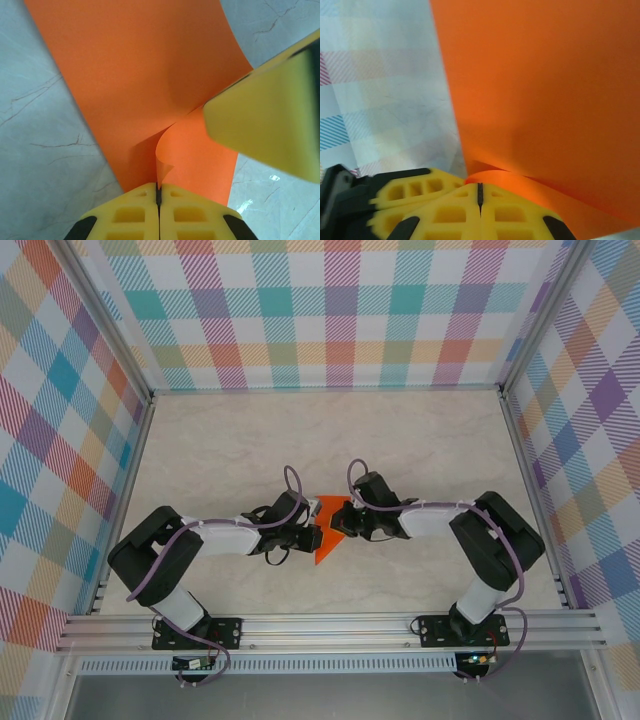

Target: Fold a paper plane with a square sheet of paper (pick it up from the middle)

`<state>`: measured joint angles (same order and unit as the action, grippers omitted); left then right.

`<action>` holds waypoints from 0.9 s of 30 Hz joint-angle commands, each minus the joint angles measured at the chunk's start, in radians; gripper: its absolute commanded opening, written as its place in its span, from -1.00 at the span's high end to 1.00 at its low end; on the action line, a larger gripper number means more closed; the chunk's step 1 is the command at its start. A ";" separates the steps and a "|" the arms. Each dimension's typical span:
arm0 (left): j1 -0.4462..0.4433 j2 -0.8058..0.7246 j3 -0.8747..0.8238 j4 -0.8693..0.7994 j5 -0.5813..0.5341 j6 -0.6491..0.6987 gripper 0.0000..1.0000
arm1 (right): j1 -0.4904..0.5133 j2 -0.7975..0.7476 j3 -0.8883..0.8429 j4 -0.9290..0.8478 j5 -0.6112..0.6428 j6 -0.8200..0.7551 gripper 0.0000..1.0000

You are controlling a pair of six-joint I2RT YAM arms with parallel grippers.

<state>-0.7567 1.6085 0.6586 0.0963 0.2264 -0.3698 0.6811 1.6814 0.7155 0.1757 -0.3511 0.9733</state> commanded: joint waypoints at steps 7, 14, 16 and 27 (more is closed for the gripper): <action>0.004 0.028 -0.013 -0.178 -0.020 0.007 0.80 | 0.006 0.064 -0.056 0.021 0.037 0.005 1.00; 0.004 -0.169 0.018 -0.312 -0.119 -0.070 0.24 | 0.006 0.069 -0.056 -0.017 0.065 0.008 1.00; 0.004 -0.269 0.005 -0.330 -0.139 -0.115 0.14 | 0.006 0.067 -0.049 -0.033 0.070 0.010 1.00; 0.002 -0.362 -0.119 -0.045 0.210 -0.331 0.60 | 0.006 0.056 -0.031 -0.078 0.084 0.018 1.00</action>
<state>-0.7574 1.2045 0.5610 -0.0513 0.3099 -0.6273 0.6857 1.7161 0.6865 0.2077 -0.3393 0.9871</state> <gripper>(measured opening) 0.208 0.048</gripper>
